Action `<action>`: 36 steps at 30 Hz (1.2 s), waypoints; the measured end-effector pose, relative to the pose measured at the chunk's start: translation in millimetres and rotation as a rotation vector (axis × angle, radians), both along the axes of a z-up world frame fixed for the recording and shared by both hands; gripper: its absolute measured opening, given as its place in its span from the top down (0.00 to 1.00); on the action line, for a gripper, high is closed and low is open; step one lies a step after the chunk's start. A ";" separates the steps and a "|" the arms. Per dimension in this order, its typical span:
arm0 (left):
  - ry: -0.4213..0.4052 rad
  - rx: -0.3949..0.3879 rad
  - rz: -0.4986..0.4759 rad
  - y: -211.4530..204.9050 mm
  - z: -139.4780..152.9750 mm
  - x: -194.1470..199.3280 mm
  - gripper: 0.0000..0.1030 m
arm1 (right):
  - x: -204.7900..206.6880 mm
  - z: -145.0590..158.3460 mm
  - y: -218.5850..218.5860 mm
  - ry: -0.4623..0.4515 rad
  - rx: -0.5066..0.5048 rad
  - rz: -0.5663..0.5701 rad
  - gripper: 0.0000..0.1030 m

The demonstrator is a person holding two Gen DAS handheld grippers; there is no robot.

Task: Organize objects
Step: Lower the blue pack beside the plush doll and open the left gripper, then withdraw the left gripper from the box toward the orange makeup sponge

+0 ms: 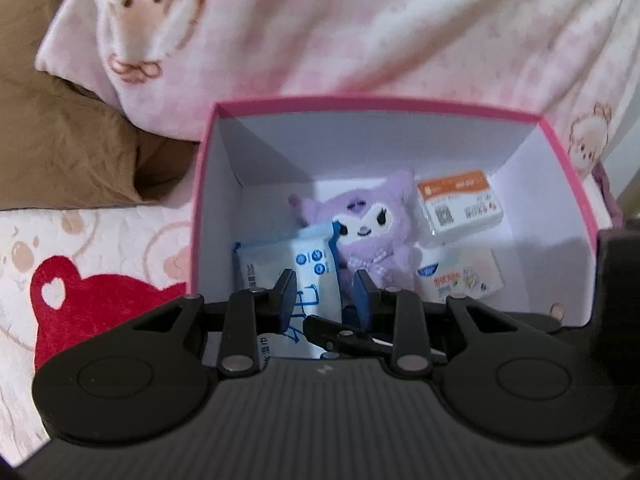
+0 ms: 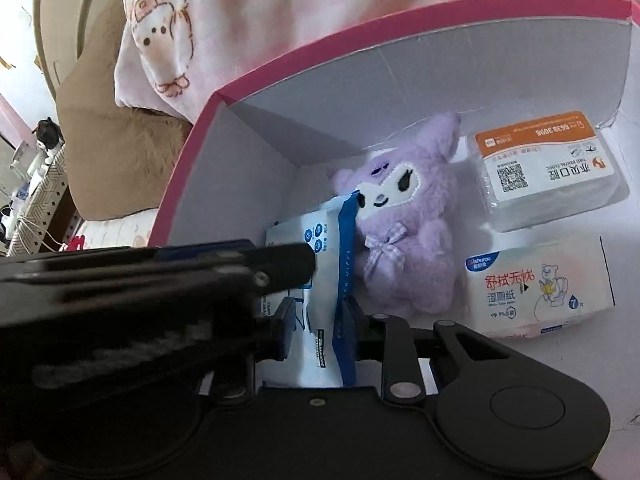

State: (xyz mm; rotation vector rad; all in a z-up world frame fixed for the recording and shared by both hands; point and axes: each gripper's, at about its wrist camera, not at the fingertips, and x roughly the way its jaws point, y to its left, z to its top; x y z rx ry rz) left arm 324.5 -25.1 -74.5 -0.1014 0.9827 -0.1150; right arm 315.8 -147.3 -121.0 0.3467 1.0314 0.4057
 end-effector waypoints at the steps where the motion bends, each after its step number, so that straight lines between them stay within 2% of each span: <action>1: -0.012 0.001 0.007 1.8 4.0 -2.1 0.71 | -1.3 1.5 2.1 -0.006 -0.018 0.010 0.71; 4: -0.038 0.010 0.010 5.2 16.6 -10.4 0.70 | -14.3 8.3 0.8 -0.026 -0.047 0.016 0.69; 8: -0.046 -0.017 -0.031 8.0 36.6 -28.1 0.63 | -41.2 32.0 -10.6 -0.087 -0.077 0.007 0.68; 10: -0.042 0.001 -0.058 6.3 45.5 -37.6 0.59 | -57.4 48.7 -16.8 -0.116 -0.094 0.017 0.64; 12: -0.038 0.027 -0.077 5.4 56.7 -50.0 0.57 | -72.6 66.4 -26.4 -0.138 -0.103 0.020 0.55; 18: -0.026 0.041 -0.138 9.8 84.1 -88.7 0.44 | -123.1 114.1 -45.0 -0.179 -0.157 0.042 0.49; 20: -0.018 0.060 -0.145 12.5 90.0 -102.7 0.43 | -138.2 125.4 -46.7 -0.193 -0.191 0.053 0.47; 27: 0.008 0.043 -0.195 17.4 104.2 -147.0 0.34 | -191.6 154.8 -51.1 -0.251 -0.231 0.078 0.36; 29: 0.009 0.035 -0.234 16.9 105.9 -159.3 0.30 | -207.4 158.3 -52.4 -0.254 -0.230 0.087 0.36; 32: 0.041 0.009 -0.268 20.9 100.9 -171.4 0.29 | -226.6 161.5 -54.8 -0.226 -0.203 0.098 0.34; 36: 0.055 0.011 -0.275 24.3 93.2 -185.9 0.28 | -253.1 163.6 -53.6 -0.245 -0.203 0.127 0.27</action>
